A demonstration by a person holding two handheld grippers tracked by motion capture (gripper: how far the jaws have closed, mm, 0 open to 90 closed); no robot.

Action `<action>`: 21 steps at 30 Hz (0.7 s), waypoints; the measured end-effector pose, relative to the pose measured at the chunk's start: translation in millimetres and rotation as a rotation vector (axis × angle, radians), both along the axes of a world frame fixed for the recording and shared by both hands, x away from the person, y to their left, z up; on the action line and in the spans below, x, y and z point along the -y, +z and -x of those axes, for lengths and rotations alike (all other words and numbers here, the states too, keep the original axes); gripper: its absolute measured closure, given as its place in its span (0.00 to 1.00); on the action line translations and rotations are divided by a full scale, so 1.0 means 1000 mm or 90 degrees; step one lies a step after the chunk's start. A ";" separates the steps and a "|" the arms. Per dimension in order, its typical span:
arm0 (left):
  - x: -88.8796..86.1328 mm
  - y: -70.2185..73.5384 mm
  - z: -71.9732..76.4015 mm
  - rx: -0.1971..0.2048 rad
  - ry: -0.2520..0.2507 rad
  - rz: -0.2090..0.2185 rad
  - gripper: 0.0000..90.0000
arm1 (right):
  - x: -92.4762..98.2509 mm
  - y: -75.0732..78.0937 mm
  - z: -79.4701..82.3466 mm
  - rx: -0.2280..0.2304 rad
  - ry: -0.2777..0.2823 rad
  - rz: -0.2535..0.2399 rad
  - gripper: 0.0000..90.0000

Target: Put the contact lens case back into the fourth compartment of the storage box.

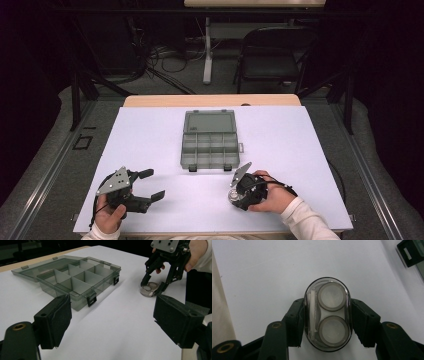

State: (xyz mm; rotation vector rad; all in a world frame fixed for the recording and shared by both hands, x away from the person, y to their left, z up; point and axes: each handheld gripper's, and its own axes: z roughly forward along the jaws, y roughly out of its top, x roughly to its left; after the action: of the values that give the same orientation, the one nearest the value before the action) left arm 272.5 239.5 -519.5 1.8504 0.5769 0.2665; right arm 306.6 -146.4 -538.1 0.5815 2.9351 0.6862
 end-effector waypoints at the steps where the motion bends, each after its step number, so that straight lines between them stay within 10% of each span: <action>1: 0.000 0.000 0.000 0.000 0.003 -0.003 0.17 | 0.000 0.000 0.000 -0.001 -0.001 0.000 0.53; 21: 0.000 0.000 0.000 0.000 0.001 0.000 0.17 | 0.001 0.002 0.000 -0.006 -0.001 -0.011 0.54</action>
State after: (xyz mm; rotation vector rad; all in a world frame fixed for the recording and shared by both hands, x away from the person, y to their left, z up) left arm 272.5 239.6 -519.5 1.8502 0.5780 0.2684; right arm 306.3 -147.1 -535.8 0.5899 2.9405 0.7102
